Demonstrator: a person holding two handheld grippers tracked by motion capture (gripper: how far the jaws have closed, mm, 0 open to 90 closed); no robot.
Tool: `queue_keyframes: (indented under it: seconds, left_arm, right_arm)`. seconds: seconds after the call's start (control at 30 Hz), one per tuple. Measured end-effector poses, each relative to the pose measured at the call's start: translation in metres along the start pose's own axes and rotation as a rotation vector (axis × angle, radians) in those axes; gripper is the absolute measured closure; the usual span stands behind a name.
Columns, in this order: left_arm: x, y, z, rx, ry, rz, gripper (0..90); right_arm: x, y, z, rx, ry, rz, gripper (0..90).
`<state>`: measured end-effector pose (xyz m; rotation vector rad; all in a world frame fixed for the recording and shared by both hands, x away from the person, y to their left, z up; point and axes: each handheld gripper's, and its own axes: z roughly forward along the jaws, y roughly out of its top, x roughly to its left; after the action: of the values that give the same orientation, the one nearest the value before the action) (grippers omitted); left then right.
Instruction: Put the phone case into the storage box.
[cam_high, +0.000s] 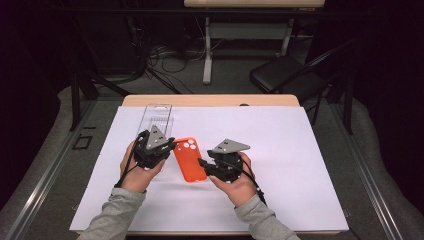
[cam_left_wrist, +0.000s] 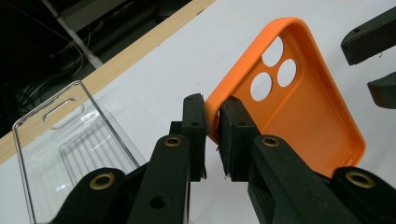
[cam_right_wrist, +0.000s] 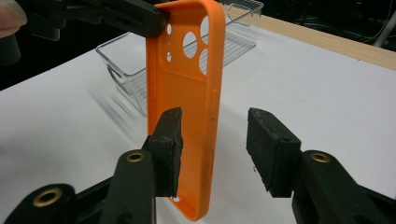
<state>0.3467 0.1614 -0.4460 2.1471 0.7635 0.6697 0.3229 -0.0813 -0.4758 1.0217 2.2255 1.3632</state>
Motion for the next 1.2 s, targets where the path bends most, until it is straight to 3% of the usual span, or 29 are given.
queue_keyframes:
  seconds: [0.4, 0.77, 0.93, 1.2]
  left_arm:
    - [0.003, -0.003, 0.000, -0.019, -0.001, -0.016, 81.3]
    - [0.006, -0.008, -0.001, -0.080, 0.012, 0.033, 81.1]
    - [0.008, -0.010, -0.002, -0.108, 0.016, 0.035, 81.1]
    - [0.011, -0.013, -0.003, -0.148, 0.021, 0.039, 81.1]
  right_arm:
    - [-0.009, -0.005, -0.009, 0.006, -0.031, -0.004, 54.0]
    - [-0.022, -0.013, -0.018, 0.039, -0.047, -0.017, 58.1]
    - [-0.026, -0.017, -0.020, 0.051, -0.061, -0.037, 58.3]
    - [-0.032, -0.020, -0.024, 0.022, -0.073, -0.035, 53.4]
